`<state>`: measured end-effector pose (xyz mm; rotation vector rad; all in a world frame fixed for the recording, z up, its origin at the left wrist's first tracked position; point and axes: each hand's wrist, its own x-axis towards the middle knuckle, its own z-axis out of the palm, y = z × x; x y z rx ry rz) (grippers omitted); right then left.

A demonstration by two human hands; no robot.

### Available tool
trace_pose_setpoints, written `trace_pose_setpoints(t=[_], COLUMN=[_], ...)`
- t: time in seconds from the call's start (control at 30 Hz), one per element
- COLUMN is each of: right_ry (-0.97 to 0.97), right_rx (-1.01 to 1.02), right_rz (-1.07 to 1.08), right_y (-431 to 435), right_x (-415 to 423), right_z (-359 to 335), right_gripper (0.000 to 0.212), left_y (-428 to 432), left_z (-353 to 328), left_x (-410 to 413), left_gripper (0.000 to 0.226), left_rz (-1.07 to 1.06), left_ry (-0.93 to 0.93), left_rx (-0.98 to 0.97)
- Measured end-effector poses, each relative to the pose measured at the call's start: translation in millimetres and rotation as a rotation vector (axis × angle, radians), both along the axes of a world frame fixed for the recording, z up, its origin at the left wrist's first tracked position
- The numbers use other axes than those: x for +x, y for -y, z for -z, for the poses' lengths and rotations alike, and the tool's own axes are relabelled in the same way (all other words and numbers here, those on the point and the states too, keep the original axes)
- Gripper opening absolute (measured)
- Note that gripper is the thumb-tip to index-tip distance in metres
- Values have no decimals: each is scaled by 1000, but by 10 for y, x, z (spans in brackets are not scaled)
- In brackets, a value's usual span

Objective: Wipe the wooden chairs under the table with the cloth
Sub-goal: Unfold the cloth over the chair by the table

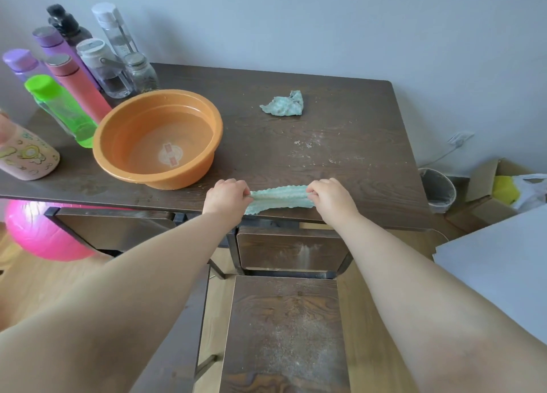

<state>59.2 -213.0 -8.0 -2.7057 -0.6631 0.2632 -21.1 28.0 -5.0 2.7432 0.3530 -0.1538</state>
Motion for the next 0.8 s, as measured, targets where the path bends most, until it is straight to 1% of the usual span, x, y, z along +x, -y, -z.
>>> trace_pose_setpoints(t=[0.07, 0.17, 0.37, 0.6, 0.8], right_ry=[6, 24, 0, -83, -215], right_rx=[11, 16, 28, -14, -32], right_rz=[-13, -13, 52, 169, 214], right_y=[59, 156, 360, 566, 777], right_x=[-184, -524, -1313, -2134, -2665], right_z=[-70, -131, -76, 225, 604], right_gripper=[22, 19, 17, 19, 18], left_y=[2, 23, 137, 355, 558], left_z=[-82, -143, -21, 321, 738], left_x=[-182, -500, -1179, -1861, -2336], left_gripper=[9, 11, 14, 13, 12], left_rz=[21, 61, 151, 206, 225], left_ry=[4, 10, -23, -127, -263], left_rx=[-9, -12, -64, -105, -140])
